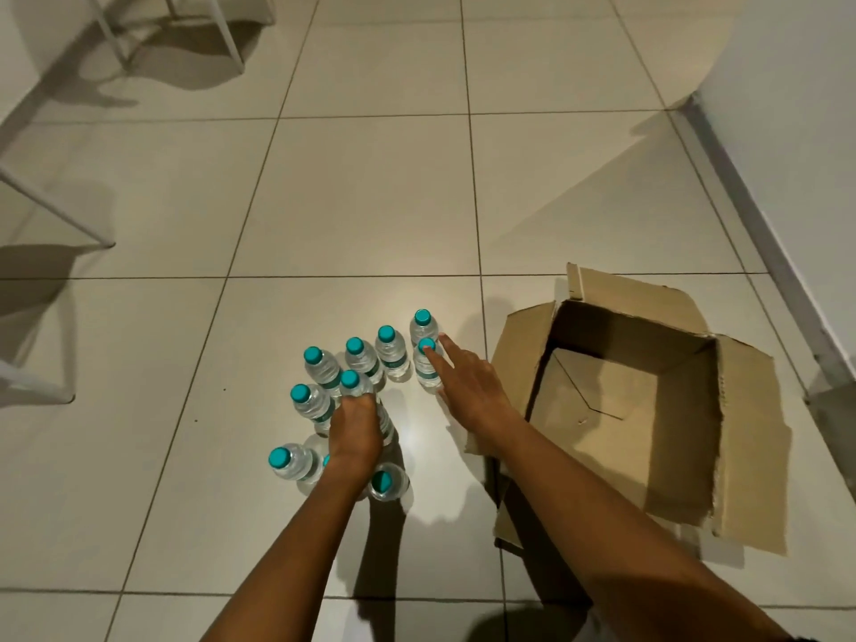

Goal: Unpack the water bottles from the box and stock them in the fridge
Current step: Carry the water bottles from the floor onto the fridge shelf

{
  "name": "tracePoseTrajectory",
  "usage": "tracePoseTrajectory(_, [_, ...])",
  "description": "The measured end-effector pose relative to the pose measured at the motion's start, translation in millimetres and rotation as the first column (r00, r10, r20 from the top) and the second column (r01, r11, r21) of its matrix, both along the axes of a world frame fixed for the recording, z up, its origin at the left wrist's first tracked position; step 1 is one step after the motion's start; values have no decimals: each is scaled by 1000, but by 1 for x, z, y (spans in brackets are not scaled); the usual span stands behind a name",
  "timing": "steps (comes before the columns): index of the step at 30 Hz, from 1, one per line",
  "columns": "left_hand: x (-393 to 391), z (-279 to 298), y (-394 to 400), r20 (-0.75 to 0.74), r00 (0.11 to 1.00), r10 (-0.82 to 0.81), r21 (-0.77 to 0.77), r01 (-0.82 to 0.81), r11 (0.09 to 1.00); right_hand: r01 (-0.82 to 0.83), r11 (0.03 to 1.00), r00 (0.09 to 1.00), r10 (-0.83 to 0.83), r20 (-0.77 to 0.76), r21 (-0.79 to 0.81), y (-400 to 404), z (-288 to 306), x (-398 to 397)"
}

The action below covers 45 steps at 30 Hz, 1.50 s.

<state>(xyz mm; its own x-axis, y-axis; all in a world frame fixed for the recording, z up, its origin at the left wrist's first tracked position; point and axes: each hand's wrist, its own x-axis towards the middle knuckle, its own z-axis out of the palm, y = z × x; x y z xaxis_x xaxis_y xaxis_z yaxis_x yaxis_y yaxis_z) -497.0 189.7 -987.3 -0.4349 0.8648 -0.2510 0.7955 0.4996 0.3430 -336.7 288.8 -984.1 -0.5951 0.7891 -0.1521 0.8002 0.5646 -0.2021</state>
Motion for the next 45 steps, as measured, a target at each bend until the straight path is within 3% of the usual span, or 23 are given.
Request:
tracePoseTrajectory(6, [1, -6, 5, -68, 997, -39, -20, 38, 999, -76, 993, 997, 78, 15, -93, 20, -17, -15])
tracePoseTrajectory(9, [2, -6, 4, -87, 995, -53, -25, 51, 998, -34, 996, 998, 29, -64, -78, 19, -15, -15])
tracePoseTrajectory(16, [8, -3, -5, -66, 996, -62, 34, 65, 997, -88, 992, 995, 82, -63, -92, 0, -17, -2])
tracePoseTrajectory(20, [9, 4, -6, 13, 1000, -24, 40, 23, 999, -27, 974, 983, -14, -182, -223, -13, -5, 11])
tracePoseTrajectory(25, [10, 12, -7, 53, 999, 13, 8, -14, 1000, 99, 906, 913, -247, -325, -412, -21, 31, 48])
tracePoseTrajectory(33, [24, 37, -17, -21, 997, -75, -13, 74, 997, 149, 942, 881, -264, -392, -300, -29, 99, 111])
tracePoseTrajectory(45, [112, 139, 17, -105, 946, -307, 99, 318, 943, 312, 934, 832, -357, -424, -176, -67, 205, 216])
